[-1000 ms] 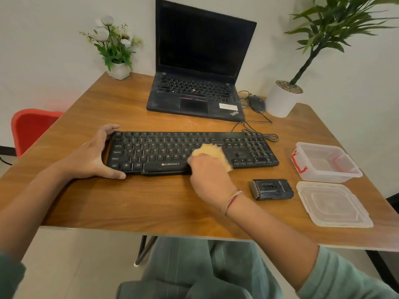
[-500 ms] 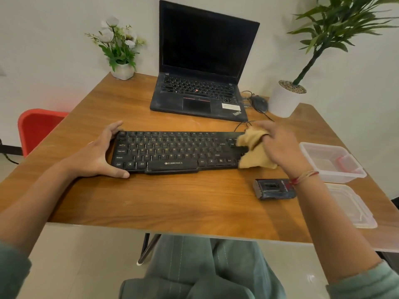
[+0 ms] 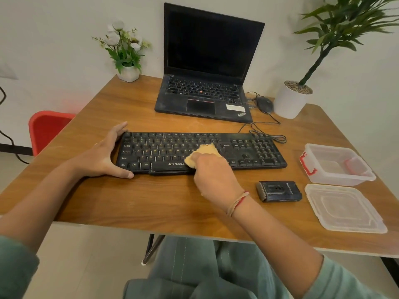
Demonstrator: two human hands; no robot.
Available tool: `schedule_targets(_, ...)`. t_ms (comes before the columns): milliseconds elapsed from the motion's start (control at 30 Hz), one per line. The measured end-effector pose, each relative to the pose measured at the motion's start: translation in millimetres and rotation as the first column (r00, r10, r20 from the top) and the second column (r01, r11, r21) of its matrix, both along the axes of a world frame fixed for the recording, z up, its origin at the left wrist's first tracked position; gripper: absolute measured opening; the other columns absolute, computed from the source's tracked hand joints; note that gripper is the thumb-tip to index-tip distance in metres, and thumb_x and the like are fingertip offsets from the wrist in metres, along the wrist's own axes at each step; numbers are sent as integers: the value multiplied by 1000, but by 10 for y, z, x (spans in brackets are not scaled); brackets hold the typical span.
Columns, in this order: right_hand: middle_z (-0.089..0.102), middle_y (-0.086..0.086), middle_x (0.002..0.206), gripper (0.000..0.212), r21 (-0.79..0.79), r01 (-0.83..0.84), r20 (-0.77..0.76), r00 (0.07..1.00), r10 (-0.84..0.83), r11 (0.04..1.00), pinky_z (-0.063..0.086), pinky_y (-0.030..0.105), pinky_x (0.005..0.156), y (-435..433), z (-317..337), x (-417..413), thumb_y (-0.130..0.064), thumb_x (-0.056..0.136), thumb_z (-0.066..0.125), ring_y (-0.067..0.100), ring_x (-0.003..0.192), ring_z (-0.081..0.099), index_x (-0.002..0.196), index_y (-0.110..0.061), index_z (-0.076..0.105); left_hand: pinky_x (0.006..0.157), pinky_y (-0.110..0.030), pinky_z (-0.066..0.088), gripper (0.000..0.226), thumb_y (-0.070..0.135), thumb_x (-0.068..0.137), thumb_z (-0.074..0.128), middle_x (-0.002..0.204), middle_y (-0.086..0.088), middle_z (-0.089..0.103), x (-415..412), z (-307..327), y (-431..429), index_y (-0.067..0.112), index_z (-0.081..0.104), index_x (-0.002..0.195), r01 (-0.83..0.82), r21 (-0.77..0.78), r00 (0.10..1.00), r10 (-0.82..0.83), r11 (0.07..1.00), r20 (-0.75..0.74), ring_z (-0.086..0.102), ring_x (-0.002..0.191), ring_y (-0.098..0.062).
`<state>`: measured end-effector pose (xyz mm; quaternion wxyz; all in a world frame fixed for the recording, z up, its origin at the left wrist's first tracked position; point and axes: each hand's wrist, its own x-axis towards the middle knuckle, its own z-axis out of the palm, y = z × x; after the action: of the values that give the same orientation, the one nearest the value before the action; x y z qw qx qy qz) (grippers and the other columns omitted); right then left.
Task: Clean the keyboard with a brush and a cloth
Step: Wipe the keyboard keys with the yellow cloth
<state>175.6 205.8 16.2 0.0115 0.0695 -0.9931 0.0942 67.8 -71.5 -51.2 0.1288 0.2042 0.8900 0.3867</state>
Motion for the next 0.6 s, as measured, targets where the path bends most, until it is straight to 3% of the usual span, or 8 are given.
schedule_targets(67,63,8,109,39,-173,-55,81,994,70,983,46,35,78,-21,48,1,-5,94,36,25,97,59,126,-17,55,118,-37,18,131,70,33,86,160,8,14,0,5,1,71,-4,129,0,-1,1000,0,1000,10,18,144,-9)
schedule_targets(133,62,4,117,42,-412,-63,193,969,154,909,48,36,83,-29,92,-1,-7,96,37,22,98,58,129,-22,56,116,-34,19,132,67,35,86,160,10,13,6,19,11,68,-3,132,-4,-14,1000,4,1000,21,18,141,-5)
schedule_targets(267,69,-2,105,28,-822,149,321,918,231,550,52,28,72,19,141,41,-16,98,46,13,89,64,115,-26,65,113,-30,19,138,62,38,85,159,10,13,32,24,27,54,-4,143,-4,-40,1000,4,999,11,19,136,-2)
schedule_targets(433,70,0,100,26,-936,345,352,907,231,72,55,35,75,217,174,73,-15,100,41,16,90,66,111,-25,63,117,-37,22,131,63,40,87,158,9,15,46,73,11,59,3,141,-7,-22,999,8,1000,46,21,138,-4)
schedule_targets(500,70,4,100,23,-930,365,350,915,202,-44,56,38,74,306,176,75,-18,101,40,18,89,67,110,-22,61,117,-43,25,120,67,43,82,155,15,18,99,95,25,60,11,139,-25,-18,1000,25,1000,7,22,137,-4)
schedule_targets(600,71,8,104,23,-914,383,363,919,153,-131,58,37,68,409,142,65,-22,101,41,23,93,69,116,-19,58,116,-44,19,97,71,51,73,142,42,17,259,170,188,60,25,135,-65,33,987,69,997,-144,13,141,1)
